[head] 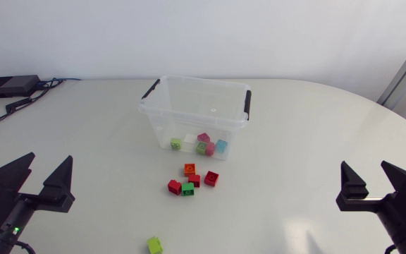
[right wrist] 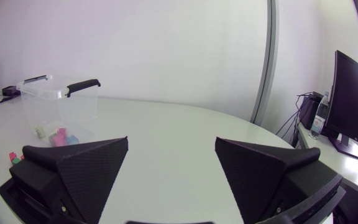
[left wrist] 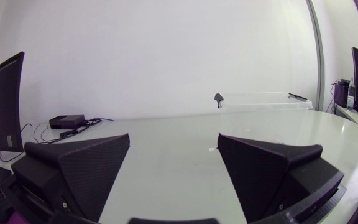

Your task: Pick up the duplo bricks and place them in the container

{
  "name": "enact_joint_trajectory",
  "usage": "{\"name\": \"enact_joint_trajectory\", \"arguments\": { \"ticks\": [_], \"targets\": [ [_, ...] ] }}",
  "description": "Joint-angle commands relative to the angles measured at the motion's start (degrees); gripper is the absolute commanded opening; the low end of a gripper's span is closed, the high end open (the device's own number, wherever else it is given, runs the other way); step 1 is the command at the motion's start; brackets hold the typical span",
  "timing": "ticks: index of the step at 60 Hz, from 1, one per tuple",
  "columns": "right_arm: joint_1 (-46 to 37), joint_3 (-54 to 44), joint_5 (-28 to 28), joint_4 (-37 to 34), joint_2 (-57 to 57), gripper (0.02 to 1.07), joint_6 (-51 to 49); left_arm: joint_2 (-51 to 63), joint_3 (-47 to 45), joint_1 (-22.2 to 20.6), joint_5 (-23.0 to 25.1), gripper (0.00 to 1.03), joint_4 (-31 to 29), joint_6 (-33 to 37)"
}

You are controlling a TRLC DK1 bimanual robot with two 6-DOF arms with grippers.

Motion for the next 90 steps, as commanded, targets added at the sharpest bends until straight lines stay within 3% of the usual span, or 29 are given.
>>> {"name": "enact_joint_trajectory", "arguments": {
  "ticks": [1,10,16,23,28,37,46,56,66,79,90],
  "targets": [
    [0.6,0.7,0.2,-0.9,-0.3,1.03,0.9,-0.6,0.3,-0.6,-0.4,0.97,0.3,-0.7],
    [3.3,5.9,0.2,0.6,5.4,1.02,1.0,3.9,6.6,-4.8,-0.2,0.94,-3.0,-1.2],
    [4.2,11.0,0.3,1.3,16.4,1.02,1.4,16.5,14.3,-7.7,-0.2,0.94,-5.8,-2.1],
    [5.0,16.1,0.3,0.4,26.9,1.02,2.5,32.0,23.9,-8.7,0.0,0.94,-13.6,-1.6],
    [7.2,19.3,0.4,-2.1,31.3,1.02,2.8,44.4,31.7,-13.1,0.1,0.94,-22.7,0.8],
    [9.1,25.1,0.5,-8.8,40.2,1.02,2.5,56.4,37.0,-19.6,0.0,0.94,-32.3,10.5],
    [12.5,27.9,0.4,-13.4,44.9,1.02,-1.6,61.5,36.3,-25.7,2.0,0.94,-36.8,15.3],
    [17.3,30.2,-1.6,-18.3,51.7,1.02,-4.7,64.8,35.5,-35.4,2.8,0.91,-38.9,13.8],
    [23.1,31.4,-1.6,-18.3,57.2,1.02,-4.4,70.0,35.0,-44.0,2.8,0.90,-39.5,11.0],
    [29.4,32.6,-1.6,-16.3,63.6,1.02,-3.6,78.2,34.6,-45.9,2.6,0.90,-38.2,9.2],
    [35.3,33.4,-1.6,-13.4,69.7,1.02,-2.6,83.3,34.6,-46.1,2.6,0.81,-32.6,7.7]
  ]
}}
